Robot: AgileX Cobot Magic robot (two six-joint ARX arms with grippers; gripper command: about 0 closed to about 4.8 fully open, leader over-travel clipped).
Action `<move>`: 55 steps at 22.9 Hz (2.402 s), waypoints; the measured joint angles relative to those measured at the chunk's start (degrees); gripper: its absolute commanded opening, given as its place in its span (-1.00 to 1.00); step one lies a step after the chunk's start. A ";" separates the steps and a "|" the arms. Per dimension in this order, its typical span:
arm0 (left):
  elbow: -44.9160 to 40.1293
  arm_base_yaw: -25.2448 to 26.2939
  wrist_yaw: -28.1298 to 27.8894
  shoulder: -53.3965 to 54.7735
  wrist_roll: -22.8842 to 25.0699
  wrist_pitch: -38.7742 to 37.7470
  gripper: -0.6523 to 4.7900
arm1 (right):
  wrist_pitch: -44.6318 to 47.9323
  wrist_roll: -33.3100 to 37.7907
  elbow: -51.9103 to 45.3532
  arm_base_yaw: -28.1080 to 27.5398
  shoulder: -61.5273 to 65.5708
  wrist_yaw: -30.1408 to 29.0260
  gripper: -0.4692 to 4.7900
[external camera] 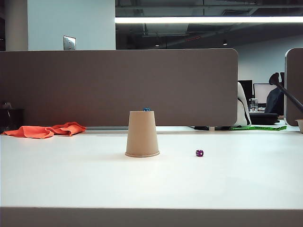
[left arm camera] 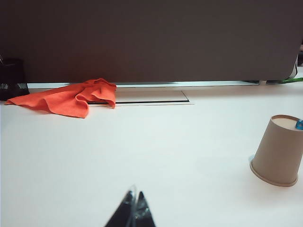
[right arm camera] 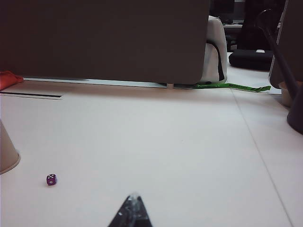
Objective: Throw the dice onto the paper cup, compare its value with the values of the other dice on the table, place the die with the higher value on the paper cup, and take no action if both dice have the same value.
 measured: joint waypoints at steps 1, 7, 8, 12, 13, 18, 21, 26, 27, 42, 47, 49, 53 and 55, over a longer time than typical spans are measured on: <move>0.00 0.00 -0.02 0.00 0.00 0.02 -0.78 | 0.00 0.00 0.00 0.00 0.00 0.00 -0.82; 0.00 0.00 -0.09 0.00 -0.11 0.02 -0.78 | 0.00 0.00 0.00 0.00 0.00 0.00 -0.82; 0.00 0.00 -0.09 0.00 -0.11 0.02 -0.78 | 0.00 0.00 0.00 0.00 0.00 0.00 -0.82; 0.00 0.00 -0.09 0.00 -0.13 0.02 -0.78 | 0.00 0.00 0.00 0.00 0.00 0.00 -0.82; 0.00 0.00 -0.09 0.00 -0.13 0.02 -0.78 | 0.00 0.00 0.00 0.00 0.00 0.00 -0.82; 0.00 0.00 0.04 0.00 -3.48 0.02 -0.78 | 0.00 0.00 0.00 0.00 0.00 0.00 -0.82; 0.00 0.00 0.07 0.00 -4.00 0.02 -0.78 | 0.00 0.00 0.00 0.00 0.00 0.00 -0.83; 0.00 0.00 -2.47 0.00 -4.00 0.02 -0.78 | 0.33 0.00 0.00 0.00 0.00 0.70 -0.83; 0.00 0.00 -3.45 0.00 -4.00 0.02 -0.78 | 0.66 0.02 0.00 0.00 0.00 1.16 -0.83; 7.65 0.00 -3.65 3.13 -2.03 -2.03 -0.78 | -10.71 -3.67 12.55 0.00 0.15 4.85 -0.83; 12.46 0.00 -0.02 11.47 -2.01 -4.00 -0.78 | -14.03 -3.69 15.04 0.00 0.92 4.83 -0.83; 14.60 0.00 1.42 15.85 -1.05 -4.04 -0.78 | -14.78 -3.69 16.94 0.00 3.89 4.83 -0.83; 19.23 -0.02 6.86 24.65 2.71 -4.00 -0.78 | -16.92 -3.69 23.50 0.00 14.43 4.13 -0.83; 20.74 -0.37 8.33 27.67 3.58 -3.87 -0.78 | -17.35 -3.69 26.18 0.00 19.04 2.27 -0.83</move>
